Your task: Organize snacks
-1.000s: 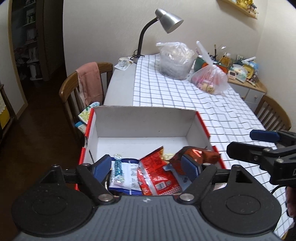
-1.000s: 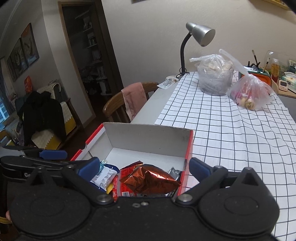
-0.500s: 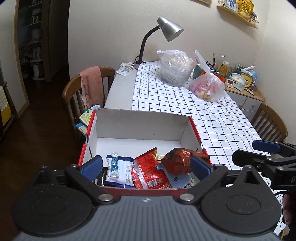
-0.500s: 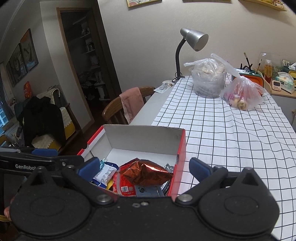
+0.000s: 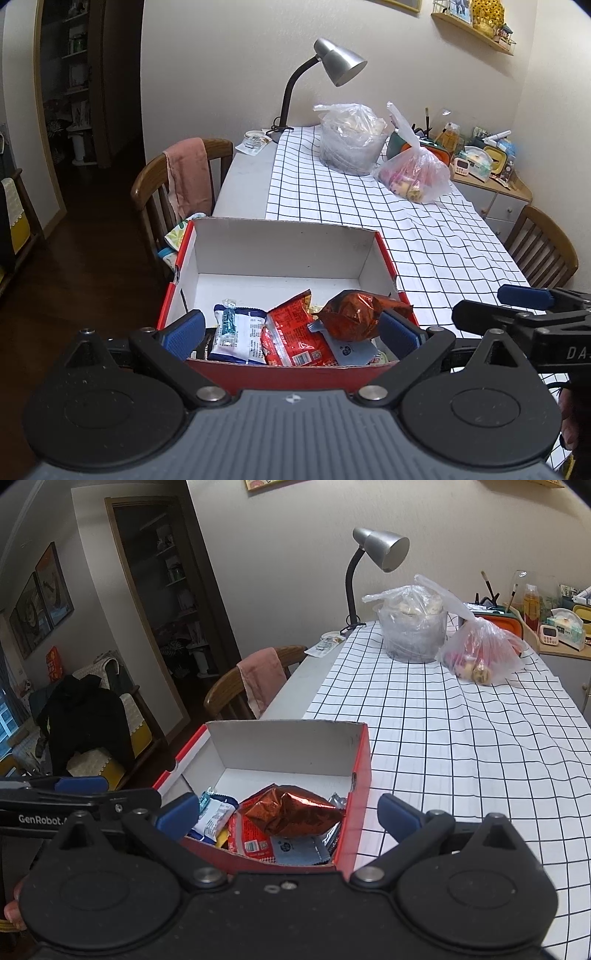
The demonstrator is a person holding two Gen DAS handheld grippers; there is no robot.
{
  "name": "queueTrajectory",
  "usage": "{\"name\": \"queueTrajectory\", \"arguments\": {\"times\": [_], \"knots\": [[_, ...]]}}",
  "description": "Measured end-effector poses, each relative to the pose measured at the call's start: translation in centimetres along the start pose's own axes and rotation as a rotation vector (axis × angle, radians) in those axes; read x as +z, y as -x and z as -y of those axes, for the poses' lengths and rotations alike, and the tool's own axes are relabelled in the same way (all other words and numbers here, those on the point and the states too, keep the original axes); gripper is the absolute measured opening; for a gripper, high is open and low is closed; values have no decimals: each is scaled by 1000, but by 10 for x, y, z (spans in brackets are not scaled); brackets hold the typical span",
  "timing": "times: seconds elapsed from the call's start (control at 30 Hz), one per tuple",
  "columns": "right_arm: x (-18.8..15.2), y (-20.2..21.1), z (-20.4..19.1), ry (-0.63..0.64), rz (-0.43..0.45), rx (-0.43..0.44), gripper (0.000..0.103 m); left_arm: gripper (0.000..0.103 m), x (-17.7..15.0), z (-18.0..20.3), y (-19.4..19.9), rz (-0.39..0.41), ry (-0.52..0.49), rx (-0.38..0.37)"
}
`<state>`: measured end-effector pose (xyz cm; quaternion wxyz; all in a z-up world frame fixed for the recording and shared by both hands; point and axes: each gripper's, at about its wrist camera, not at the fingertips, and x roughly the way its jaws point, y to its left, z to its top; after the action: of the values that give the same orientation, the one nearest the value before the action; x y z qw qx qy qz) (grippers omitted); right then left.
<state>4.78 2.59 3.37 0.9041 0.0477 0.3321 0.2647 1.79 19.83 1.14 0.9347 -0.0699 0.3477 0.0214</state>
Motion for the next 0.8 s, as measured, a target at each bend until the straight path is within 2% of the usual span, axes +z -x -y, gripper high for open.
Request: {"name": "queueTrajectory", "arguments": {"times": [0.8], "knots": [[-2,-3,1,-11,-11,17,103,101,-1,3,0,3,7,14]]}}
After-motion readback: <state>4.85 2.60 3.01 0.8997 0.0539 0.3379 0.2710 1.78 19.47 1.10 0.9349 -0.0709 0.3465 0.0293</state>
